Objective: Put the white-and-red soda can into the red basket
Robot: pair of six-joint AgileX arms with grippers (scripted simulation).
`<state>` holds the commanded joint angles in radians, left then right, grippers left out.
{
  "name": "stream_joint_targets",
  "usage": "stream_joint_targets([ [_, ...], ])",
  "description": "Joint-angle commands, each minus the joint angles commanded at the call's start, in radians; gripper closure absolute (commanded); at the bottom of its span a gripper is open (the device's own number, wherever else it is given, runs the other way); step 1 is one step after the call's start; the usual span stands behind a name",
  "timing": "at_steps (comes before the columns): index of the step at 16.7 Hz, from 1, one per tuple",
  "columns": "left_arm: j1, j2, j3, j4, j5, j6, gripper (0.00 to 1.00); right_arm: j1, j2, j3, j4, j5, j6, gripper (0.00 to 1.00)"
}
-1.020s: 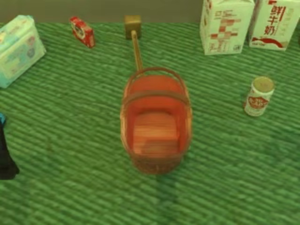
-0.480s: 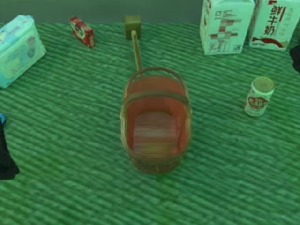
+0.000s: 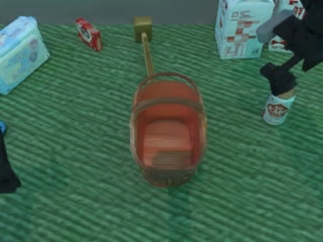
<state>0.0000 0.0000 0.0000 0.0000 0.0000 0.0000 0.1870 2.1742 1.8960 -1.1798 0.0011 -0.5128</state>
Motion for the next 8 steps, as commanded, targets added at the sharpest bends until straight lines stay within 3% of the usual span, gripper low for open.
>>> stream_joint_targets([
  [8,0.0,0.0,0.0,0.0,0.0,0.0,0.0,0.012,0.142,0.117,-0.086,0.003,-0.035,0.0],
])
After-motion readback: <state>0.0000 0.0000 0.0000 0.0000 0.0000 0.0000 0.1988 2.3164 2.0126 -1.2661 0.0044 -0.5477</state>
